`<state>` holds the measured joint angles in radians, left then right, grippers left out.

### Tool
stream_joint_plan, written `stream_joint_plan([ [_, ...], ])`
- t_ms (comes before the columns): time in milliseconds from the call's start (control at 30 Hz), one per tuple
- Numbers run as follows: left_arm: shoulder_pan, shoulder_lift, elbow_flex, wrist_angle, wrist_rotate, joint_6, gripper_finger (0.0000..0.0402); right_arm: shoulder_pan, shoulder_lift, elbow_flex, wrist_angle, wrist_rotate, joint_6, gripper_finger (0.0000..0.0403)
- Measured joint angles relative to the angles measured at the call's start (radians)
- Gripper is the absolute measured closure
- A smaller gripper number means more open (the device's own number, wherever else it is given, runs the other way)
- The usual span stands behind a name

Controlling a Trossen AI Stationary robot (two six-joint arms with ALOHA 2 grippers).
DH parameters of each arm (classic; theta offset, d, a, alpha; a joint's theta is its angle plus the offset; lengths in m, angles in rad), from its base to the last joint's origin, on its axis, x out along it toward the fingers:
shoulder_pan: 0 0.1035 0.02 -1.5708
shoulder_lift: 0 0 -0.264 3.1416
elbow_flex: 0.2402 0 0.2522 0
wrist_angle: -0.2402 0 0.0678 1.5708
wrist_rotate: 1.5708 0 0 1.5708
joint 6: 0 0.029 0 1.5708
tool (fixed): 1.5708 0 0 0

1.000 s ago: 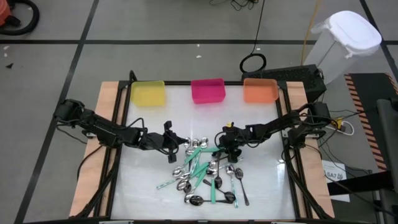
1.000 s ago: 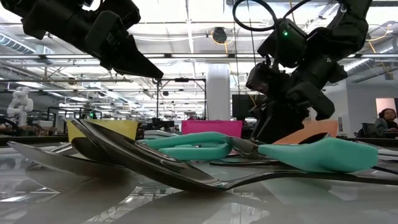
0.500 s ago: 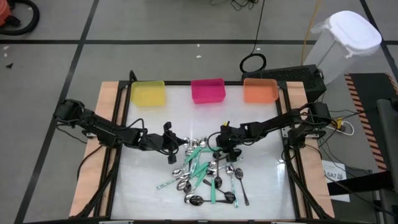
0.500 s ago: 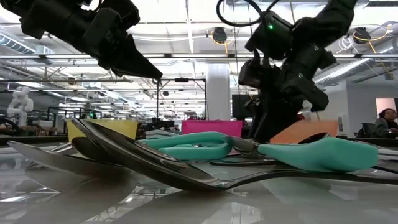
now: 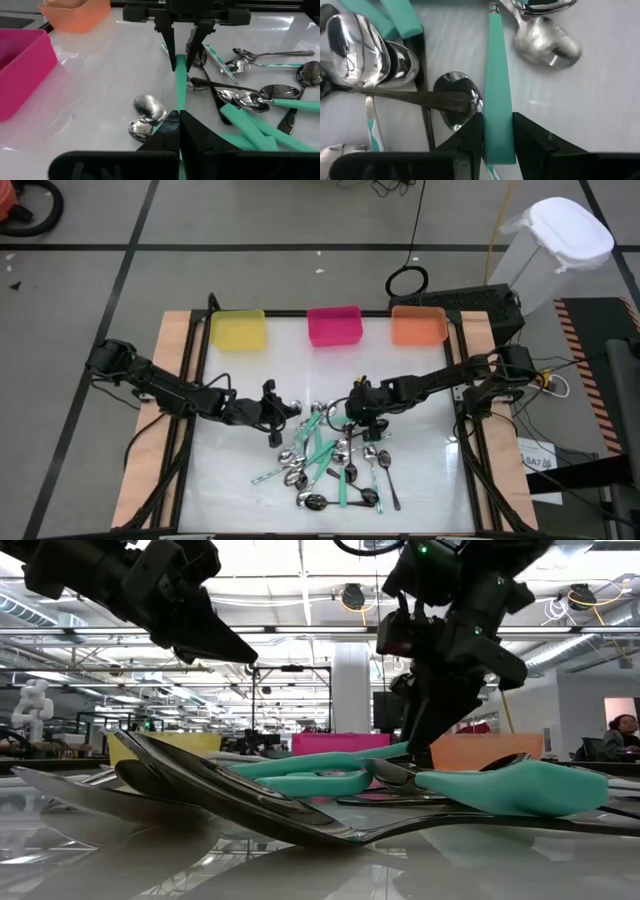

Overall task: Sort silverware by color (type)
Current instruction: Put the light green spoon into the yellow bin

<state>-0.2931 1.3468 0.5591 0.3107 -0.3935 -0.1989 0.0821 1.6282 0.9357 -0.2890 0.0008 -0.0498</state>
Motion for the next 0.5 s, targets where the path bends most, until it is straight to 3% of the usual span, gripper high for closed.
stream_joint_plan([
  [500, -0.013, 0.0, 0.0, 0.0, 0.0, -0.038, 0.0401, 0.052, -0.001, 0.088, -0.16, 0.004, 0.015, 0.0319],
])
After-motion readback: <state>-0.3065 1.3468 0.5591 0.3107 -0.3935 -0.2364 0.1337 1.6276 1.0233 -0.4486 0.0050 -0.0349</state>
